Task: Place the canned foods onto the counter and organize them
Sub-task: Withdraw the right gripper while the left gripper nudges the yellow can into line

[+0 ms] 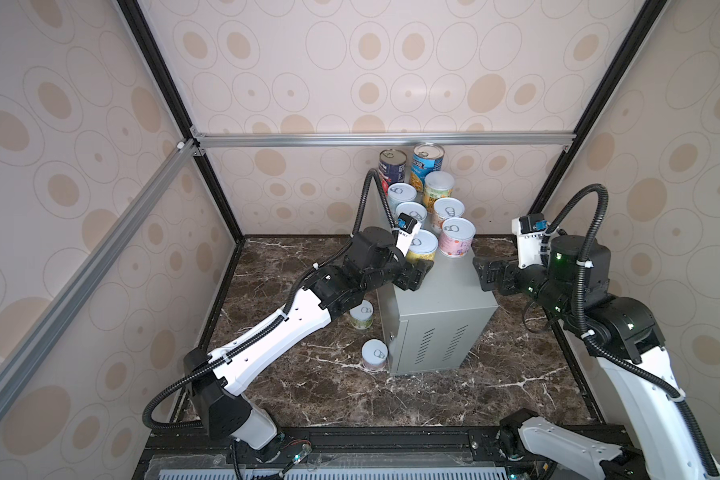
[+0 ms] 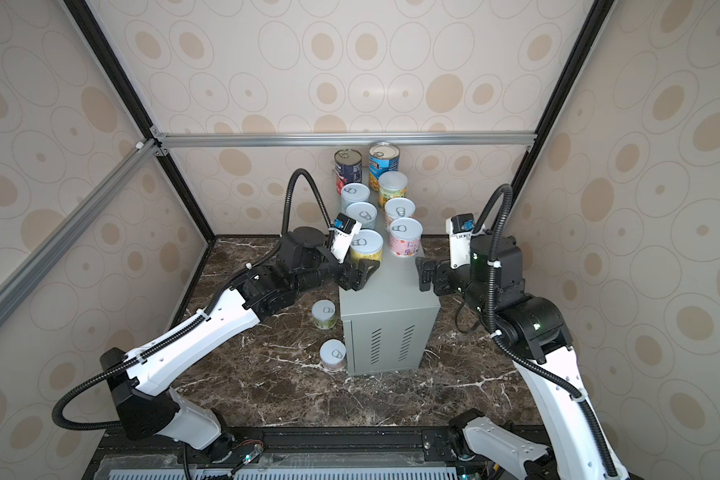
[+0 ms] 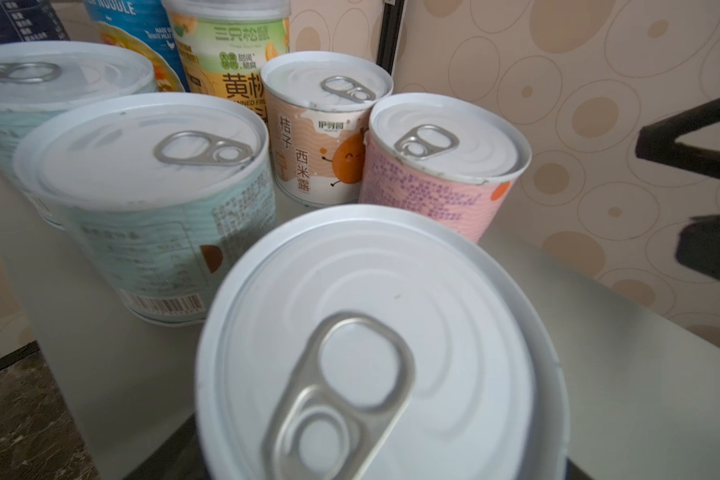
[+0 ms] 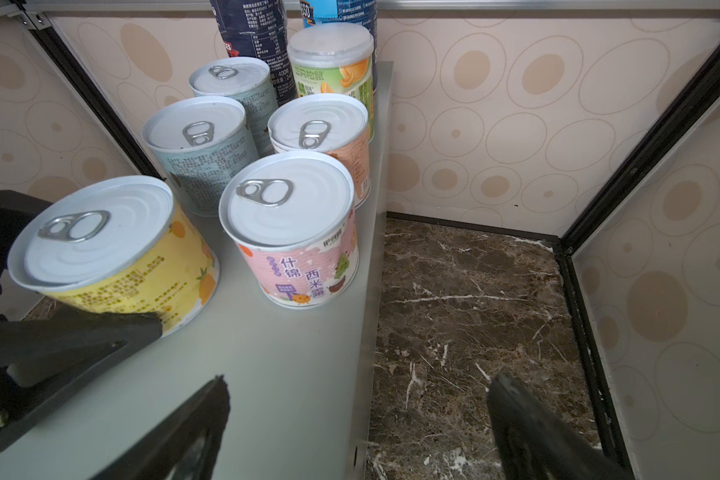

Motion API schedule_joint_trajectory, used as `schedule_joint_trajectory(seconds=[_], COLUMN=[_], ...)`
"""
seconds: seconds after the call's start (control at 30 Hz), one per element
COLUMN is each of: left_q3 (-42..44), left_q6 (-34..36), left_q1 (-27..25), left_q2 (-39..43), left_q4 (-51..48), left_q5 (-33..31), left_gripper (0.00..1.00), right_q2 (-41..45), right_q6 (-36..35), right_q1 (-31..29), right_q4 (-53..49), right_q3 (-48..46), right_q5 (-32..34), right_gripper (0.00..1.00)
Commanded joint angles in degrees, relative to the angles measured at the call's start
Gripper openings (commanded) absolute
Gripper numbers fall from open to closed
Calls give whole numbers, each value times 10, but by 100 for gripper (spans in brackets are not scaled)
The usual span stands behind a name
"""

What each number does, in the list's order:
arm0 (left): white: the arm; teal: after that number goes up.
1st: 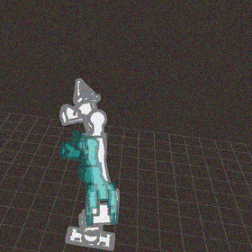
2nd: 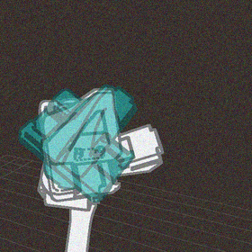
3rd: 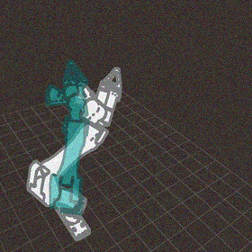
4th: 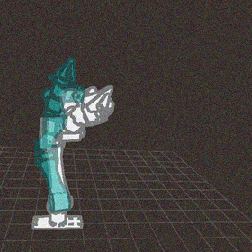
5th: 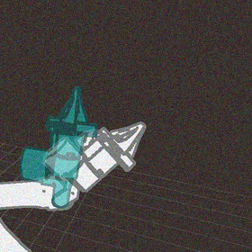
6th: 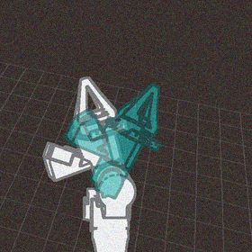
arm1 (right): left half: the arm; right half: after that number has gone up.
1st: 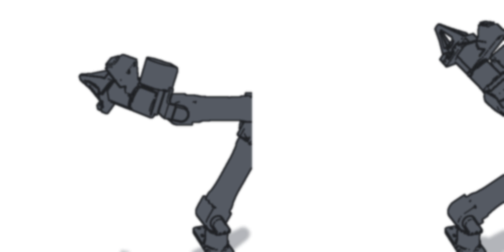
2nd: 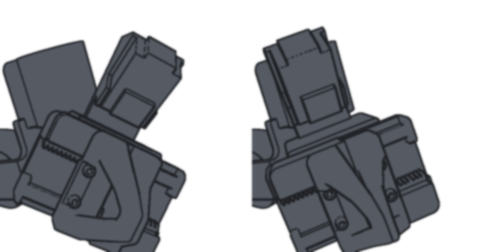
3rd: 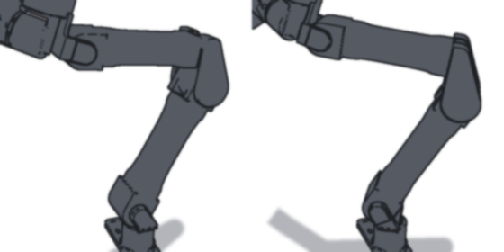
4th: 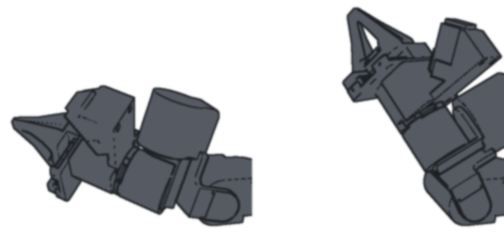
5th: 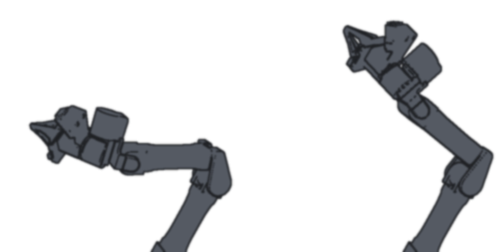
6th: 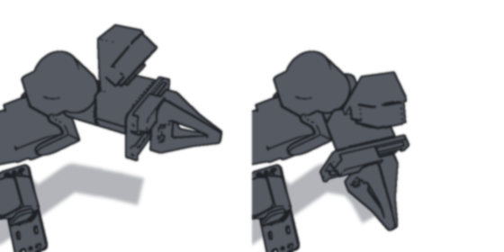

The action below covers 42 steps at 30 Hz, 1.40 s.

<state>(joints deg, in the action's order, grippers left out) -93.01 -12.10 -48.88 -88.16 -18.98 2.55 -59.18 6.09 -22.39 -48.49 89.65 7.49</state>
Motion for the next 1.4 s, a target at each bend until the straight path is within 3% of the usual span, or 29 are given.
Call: schedule_joint_trajectory(seconds=[0.0, 0.87, 1.17, 1.37], left_q3=[-23, -31, -26, 20], left_q6=[9, 15, 15, 23], left_q1=[-4, 17, 18, 24], left_q2=[-17, -43, -13, 65], left_q4=[-6, 0, -10, -38], left_q5=[-12, 9, 41, 58], left_gripper=[82, 80, 98, 98], right_q2=[7, 23, 24, 24], right_q6=[-6, -5, -8, -25], right_q1=[6, 15, 16, 15], right_q4=[4, 3, 7, 16], right_q3=[-8, -21, -22, -23], right_q5=[-4, -8, -19, -43], right_gripper=[100, 100, 100, 100])
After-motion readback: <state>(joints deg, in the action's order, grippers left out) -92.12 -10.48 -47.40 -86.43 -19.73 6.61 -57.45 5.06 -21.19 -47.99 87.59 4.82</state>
